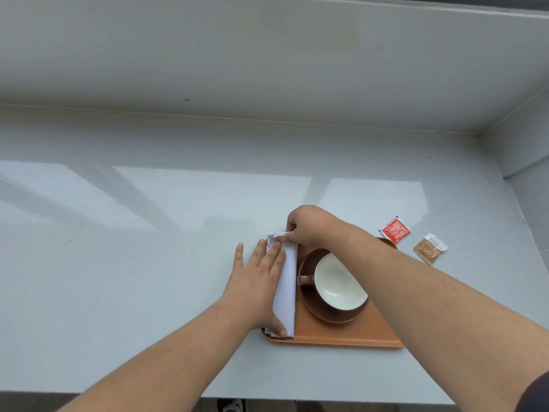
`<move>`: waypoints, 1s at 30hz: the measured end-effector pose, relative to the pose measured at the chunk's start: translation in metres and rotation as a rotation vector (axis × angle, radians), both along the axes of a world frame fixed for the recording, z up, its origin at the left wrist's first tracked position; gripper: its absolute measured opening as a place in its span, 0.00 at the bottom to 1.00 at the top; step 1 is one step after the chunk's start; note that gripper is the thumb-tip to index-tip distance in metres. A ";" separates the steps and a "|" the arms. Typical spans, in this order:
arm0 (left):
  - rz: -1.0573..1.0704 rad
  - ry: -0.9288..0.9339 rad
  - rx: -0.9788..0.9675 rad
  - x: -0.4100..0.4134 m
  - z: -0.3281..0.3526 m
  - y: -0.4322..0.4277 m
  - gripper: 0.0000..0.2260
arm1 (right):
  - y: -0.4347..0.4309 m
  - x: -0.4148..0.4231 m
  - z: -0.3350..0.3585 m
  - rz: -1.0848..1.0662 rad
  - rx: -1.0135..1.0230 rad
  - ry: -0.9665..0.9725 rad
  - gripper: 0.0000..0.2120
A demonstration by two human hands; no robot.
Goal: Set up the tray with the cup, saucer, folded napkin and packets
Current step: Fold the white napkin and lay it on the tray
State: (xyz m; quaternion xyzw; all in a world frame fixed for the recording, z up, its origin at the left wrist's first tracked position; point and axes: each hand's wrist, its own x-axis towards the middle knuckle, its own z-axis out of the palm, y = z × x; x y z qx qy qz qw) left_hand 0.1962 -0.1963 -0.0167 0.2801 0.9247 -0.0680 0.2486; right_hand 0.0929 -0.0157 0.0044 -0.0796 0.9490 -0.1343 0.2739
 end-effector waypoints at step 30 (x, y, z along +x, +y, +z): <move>-0.587 0.094 0.398 0.025 -0.015 -0.053 0.23 | -0.011 -0.006 0.006 -0.199 0.305 -0.079 0.23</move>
